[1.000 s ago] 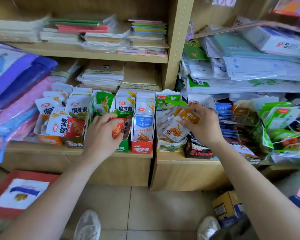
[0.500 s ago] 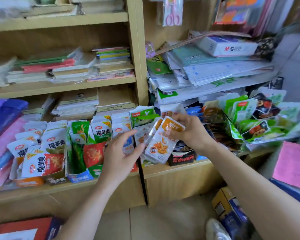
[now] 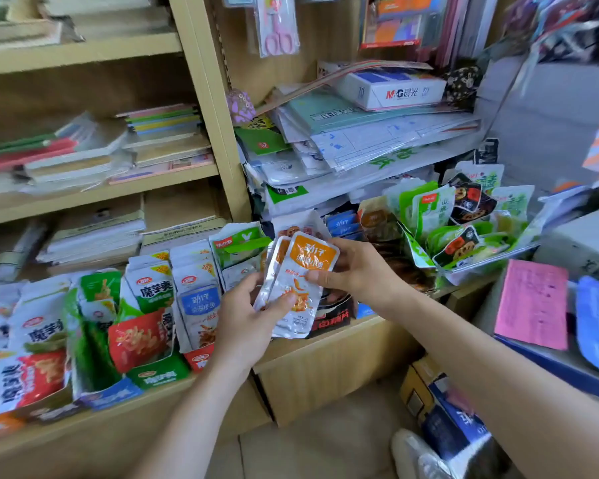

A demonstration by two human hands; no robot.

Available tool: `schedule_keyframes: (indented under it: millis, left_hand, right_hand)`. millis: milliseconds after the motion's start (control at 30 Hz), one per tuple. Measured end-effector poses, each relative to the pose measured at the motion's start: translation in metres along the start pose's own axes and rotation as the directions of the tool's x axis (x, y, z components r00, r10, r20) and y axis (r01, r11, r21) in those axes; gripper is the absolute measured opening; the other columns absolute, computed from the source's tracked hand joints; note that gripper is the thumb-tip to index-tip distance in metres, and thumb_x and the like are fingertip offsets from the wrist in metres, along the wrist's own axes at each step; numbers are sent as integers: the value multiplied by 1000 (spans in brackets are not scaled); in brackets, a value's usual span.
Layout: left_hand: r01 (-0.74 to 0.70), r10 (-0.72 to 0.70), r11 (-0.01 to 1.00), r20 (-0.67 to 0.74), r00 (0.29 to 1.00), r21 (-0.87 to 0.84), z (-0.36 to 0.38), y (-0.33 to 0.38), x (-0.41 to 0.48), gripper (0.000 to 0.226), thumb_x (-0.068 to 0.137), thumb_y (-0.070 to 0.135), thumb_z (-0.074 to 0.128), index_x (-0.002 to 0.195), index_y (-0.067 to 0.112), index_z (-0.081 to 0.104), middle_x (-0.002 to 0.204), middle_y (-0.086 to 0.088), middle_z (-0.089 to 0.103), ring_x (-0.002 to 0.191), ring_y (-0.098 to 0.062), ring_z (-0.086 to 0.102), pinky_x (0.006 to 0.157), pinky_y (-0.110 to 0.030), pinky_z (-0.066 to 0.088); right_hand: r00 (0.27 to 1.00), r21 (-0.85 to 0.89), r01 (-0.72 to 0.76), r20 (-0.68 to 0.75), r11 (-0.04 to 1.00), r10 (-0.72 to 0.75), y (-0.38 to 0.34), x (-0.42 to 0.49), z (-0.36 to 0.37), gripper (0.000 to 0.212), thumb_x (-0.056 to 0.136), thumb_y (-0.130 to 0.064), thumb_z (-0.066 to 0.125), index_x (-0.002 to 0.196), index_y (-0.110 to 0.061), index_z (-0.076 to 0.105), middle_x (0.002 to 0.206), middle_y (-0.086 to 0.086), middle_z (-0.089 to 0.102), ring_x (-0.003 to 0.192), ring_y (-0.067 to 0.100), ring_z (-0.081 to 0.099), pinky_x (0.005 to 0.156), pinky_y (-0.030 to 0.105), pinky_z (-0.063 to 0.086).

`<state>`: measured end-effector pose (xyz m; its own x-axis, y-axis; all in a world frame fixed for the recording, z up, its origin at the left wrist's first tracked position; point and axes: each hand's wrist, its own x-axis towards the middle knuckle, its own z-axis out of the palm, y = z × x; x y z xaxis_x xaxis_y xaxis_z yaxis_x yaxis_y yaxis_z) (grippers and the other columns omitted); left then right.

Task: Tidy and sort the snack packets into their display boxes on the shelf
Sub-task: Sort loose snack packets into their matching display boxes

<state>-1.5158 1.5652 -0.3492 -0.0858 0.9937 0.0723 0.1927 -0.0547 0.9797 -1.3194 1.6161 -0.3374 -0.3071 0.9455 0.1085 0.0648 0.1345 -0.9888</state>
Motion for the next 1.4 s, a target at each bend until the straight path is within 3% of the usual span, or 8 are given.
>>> schedule_keyframes:
  millis: [233,433,567,733,933,1133,1267,1400]
  left_hand:
    - [-220,195,969,195,961,114,49,14,19,42,90,11,74,112,45,63,99,22,74,91,0,71,74,-20,58]
    - [-315,287,879,131,949,358,95,-1,50,72,86,31,78,150,33,43,140,15,57,106,9,55,92,-6,38]
    - [-453,441,614,195,876,647,110,-10,58,65,86,44,75,145,27,54,142,7,58,125,-17,54,107,-31,38]
    - [-486,442,358,314,840,797,122,-19,62,77,79,80,53,142,35,56,152,4,49,136,-29,39,107,-47,31]
    - [-523,433,276,382,817,806,126,-20,70,103,70,100,24,140,33,58,151,5,51,146,-33,28,113,-58,22]
    - [-530,459,340,355,814,777,119,-23,75,65,74,87,49,109,36,71,118,17,70,141,-22,32,106,-48,24]
    - [-532,495,362,326,806,766,112,-28,78,48,77,77,61,98,35,71,110,18,72,137,-21,38,102,-47,26]
    - [-523,487,381,316,815,762,105,-29,78,41,76,71,68,94,35,70,107,19,72,137,-21,39,102,-48,27]
  right_hand:
    - [999,-56,43,-26,998,-44,-11,-18,-56,28,82,-5,78,107,-9,66,95,18,71,83,24,72,68,35,61]
    - [879,-396,93,-398,914,-262,-7,-17,-117,16,83,-15,80,94,-16,69,83,1,73,78,25,70,72,48,59]
    - [779,-541,-24,-537,840,-323,5,-6,-137,14,83,-17,79,89,-16,66,79,-2,69,74,21,65,67,44,56]
    - [678,-689,-144,-591,710,-437,7,5,-152,13,84,-18,77,90,-16,65,76,-8,64,68,14,56,56,15,35]
    - [712,-729,-169,-556,664,-428,7,20,-161,13,86,-19,75,94,-15,66,79,-5,66,67,12,56,56,19,37]
    - [798,-688,-24,-450,725,-400,16,38,-148,16,84,-11,78,87,-16,63,82,-5,67,78,13,63,66,16,45]
    - [852,-794,-58,-355,605,-385,14,42,-153,20,86,-11,74,105,-12,67,92,1,73,84,23,67,78,38,56]
    - [863,-849,-68,-314,524,-396,15,39,-160,30,88,-12,73,117,-12,67,98,5,75,83,25,69,78,42,57]
